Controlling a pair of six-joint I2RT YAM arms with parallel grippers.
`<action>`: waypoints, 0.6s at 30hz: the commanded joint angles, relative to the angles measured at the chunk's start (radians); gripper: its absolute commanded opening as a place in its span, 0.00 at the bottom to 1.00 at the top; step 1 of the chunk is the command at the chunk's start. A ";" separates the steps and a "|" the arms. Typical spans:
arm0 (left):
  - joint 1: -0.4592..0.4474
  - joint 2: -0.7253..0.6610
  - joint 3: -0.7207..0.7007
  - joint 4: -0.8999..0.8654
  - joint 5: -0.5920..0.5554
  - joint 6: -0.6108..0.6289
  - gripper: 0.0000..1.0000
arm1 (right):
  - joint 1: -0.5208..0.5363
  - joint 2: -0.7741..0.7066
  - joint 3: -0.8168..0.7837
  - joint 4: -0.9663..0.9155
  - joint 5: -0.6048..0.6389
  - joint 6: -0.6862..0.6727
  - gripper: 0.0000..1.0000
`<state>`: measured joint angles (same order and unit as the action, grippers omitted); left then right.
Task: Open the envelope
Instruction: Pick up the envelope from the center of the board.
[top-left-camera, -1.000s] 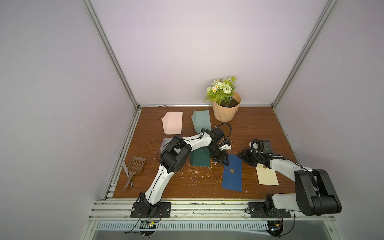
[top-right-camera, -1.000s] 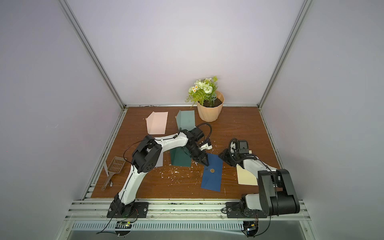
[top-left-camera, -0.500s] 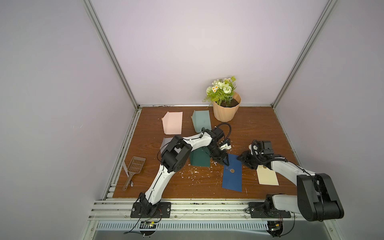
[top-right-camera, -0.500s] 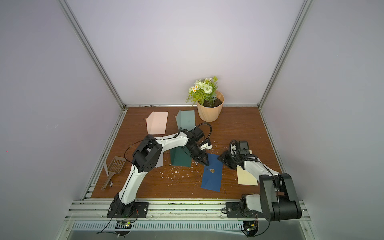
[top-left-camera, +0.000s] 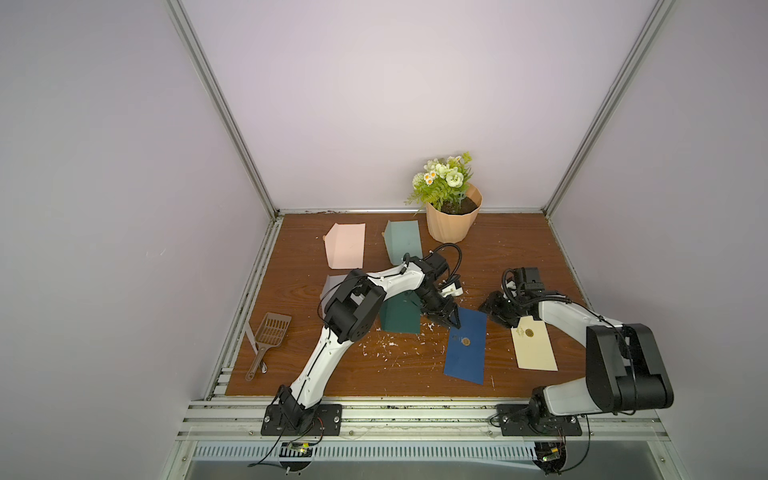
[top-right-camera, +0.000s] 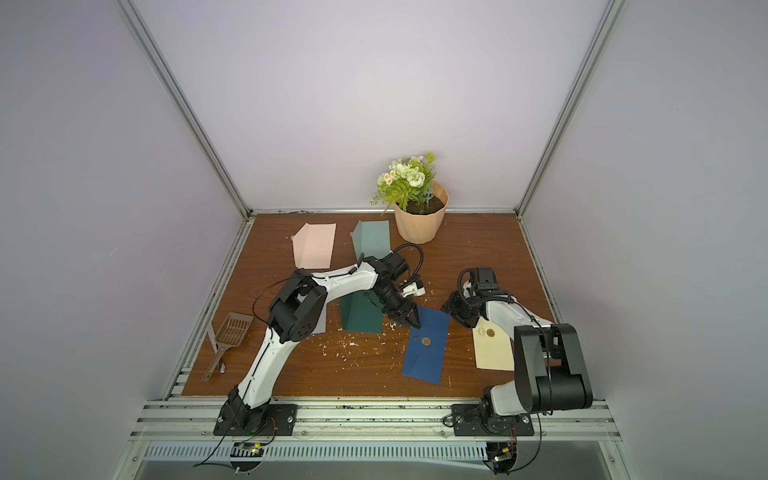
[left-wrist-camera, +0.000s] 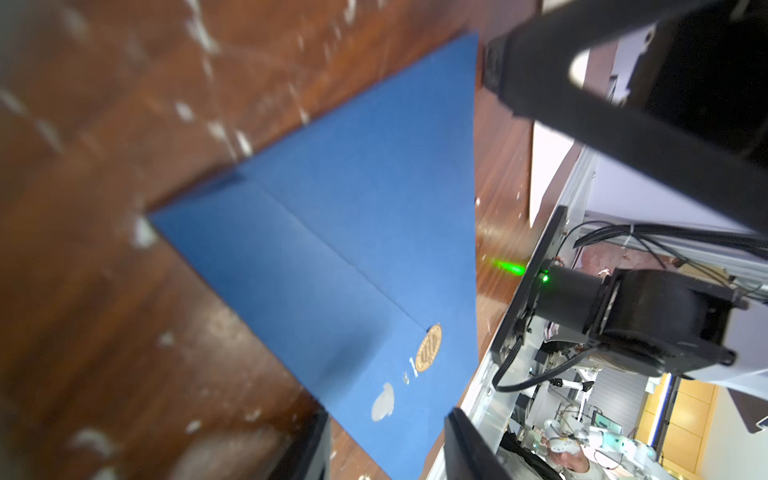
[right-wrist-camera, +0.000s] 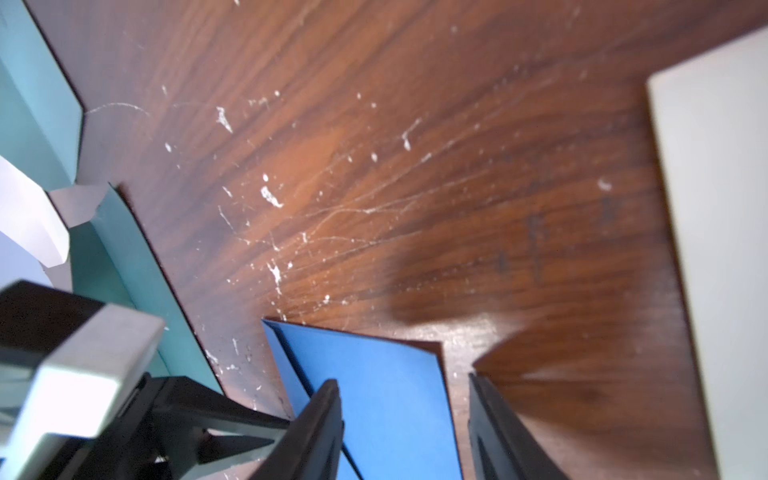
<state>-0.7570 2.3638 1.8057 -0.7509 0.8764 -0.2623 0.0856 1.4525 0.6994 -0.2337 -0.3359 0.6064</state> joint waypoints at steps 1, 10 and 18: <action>0.030 0.130 0.019 -0.038 -0.230 -0.004 0.48 | -0.003 -0.036 0.010 -0.060 0.023 -0.037 0.54; 0.035 0.014 0.207 -0.120 -0.350 0.024 0.49 | -0.004 -0.157 0.030 -0.150 0.041 -0.054 0.56; -0.066 -0.161 0.094 -0.119 -0.280 0.033 0.51 | -0.005 -0.165 0.145 -0.230 0.134 -0.042 0.59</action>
<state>-0.7559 2.2528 1.9362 -0.8318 0.5987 -0.2531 0.0834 1.2976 0.7940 -0.4091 -0.2478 0.5716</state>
